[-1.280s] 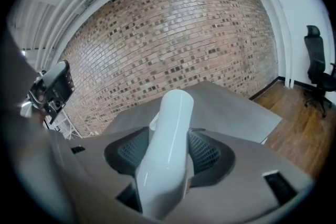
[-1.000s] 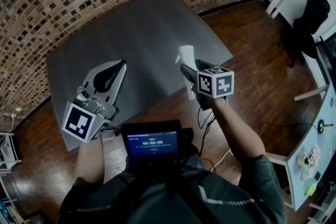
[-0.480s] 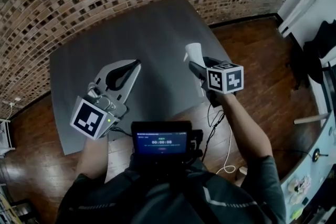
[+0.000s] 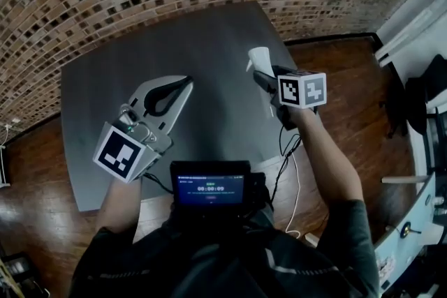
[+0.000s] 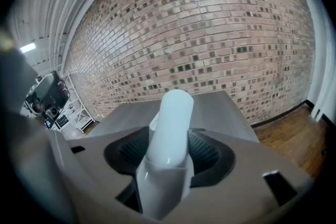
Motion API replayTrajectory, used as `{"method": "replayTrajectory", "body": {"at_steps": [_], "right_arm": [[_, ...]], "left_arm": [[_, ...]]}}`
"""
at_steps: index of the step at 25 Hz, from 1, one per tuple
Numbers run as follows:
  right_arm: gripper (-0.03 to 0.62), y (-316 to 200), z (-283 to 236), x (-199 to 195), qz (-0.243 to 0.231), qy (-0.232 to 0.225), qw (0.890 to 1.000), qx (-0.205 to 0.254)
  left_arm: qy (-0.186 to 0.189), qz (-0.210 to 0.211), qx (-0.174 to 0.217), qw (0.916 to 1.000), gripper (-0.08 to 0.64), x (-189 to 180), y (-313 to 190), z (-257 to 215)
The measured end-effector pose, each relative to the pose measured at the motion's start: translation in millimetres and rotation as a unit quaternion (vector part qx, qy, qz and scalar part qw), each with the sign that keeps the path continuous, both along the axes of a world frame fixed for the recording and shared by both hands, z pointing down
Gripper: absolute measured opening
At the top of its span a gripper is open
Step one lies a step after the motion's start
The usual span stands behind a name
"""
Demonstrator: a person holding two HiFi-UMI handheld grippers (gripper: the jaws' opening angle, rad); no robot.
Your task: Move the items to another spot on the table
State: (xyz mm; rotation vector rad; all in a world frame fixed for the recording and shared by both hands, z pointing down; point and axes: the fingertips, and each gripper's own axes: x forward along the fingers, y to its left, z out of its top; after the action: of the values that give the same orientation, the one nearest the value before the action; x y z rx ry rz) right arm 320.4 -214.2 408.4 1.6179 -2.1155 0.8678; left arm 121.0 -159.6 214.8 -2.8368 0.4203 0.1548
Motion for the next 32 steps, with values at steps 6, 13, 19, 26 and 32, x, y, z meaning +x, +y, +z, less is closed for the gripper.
{"method": "replayTrajectory", "body": {"at_steps": [6, 13, 19, 26, 32], "right_arm": [[0.244, -57.2, 21.0, 23.9, -0.032, -0.002, 0.999, -0.022], [0.244, -113.9, 66.6, 52.8, -0.071, -0.005, 0.996, -0.056], [0.244, -152.9, 127.1, 71.0, -0.113, -0.006, 0.988, -0.106], [0.244, -178.8, 197.7, 75.3, -0.148, -0.012, 0.977, -0.153], [0.244, -187.3, 238.4, 75.2, -0.165, -0.016, 0.969, -0.184]], "left_arm": [[-0.024, -0.024, -0.009, 0.9994, 0.002, 30.7, -37.5, 13.0], [-0.031, -0.086, -0.059, 0.9940, 0.002, 71.7, -86.8, 47.1], [-0.036, -0.136, -0.087, 0.9862, 0.002, 100.4, -128.3, 82.3], [-0.065, -0.142, -0.128, 0.9794, 0.002, 128.3, -152.1, 136.1], [-0.068, -0.138, -0.141, 0.9779, 0.002, 138.5, -166.5, 154.7]]}}
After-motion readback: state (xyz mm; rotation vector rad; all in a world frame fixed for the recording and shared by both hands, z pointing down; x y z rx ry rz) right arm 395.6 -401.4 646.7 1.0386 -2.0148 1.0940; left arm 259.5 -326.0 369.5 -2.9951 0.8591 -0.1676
